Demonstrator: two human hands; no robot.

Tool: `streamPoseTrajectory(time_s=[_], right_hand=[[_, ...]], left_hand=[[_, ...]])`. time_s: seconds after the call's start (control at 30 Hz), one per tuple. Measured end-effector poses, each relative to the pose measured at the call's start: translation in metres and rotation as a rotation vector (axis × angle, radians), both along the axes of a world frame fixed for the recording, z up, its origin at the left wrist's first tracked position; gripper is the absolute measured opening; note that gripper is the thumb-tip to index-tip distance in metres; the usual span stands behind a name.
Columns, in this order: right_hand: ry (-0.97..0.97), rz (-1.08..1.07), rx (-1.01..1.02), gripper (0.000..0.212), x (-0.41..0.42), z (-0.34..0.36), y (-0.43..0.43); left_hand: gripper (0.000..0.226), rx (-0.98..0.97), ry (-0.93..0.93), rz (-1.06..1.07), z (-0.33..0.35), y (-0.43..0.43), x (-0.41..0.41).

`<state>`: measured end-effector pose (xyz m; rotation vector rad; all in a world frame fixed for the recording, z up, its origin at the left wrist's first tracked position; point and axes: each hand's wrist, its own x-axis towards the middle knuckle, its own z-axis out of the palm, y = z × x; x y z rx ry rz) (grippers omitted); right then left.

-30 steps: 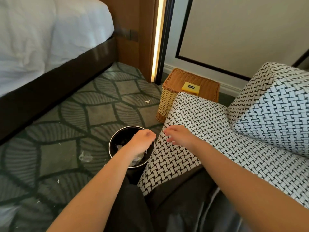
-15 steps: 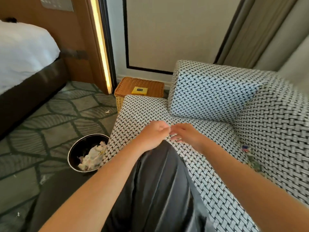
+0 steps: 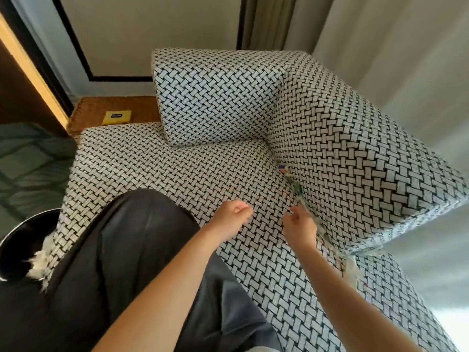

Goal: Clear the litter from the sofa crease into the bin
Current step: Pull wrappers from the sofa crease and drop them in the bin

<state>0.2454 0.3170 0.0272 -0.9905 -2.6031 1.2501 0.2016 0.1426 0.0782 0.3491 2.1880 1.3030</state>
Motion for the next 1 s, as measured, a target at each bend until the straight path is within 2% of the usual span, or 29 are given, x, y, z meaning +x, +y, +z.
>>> streamPoseTrajectory(time_s=[0.13, 0.23, 0.37, 0.57, 0.67, 0.73, 0.87, 1.0], right_hand=[[0.028, -0.115, 0.120, 0.038, 0.035, -0.022, 0.029], [0.003, -0.128, 0.166, 0.040, 0.044, -0.024, 0.040], [-0.164, -0.091, 0.313, 0.036, 0.036, -0.023, 0.039], [-0.369, -0.174, 0.248, 0.022, 0.020, -0.014, 0.044], [-0.424, -0.212, 0.286, 0.019, 0.017, -0.012, 0.042], [-0.359, -0.274, 0.325, 0.019, 0.019, -0.014, 0.039], [-0.064, -0.371, 0.307, 0.025, 0.033, -0.022, 0.032], [0.089, -0.263, 0.238, 0.027, 0.054, -0.024, 0.010]], left_hand=[[0.029, 0.020, -0.063, 0.075, -0.035, 0.013, 0.014], [0.021, -0.008, -0.001, 0.033, -0.049, 0.019, 0.016], [0.016, 0.006, 0.031, 0.018, -0.056, 0.020, 0.018], [0.021, -0.012, 0.001, 0.005, -0.050, 0.019, 0.022], [0.020, -0.020, -0.018, 0.005, -0.049, 0.016, 0.024], [0.020, -0.009, -0.043, 0.004, -0.047, 0.015, 0.026], [0.028, 0.019, -0.101, -0.022, -0.045, 0.017, 0.028], [0.020, 0.084, -0.188, -0.029, -0.043, 0.020, 0.029]])
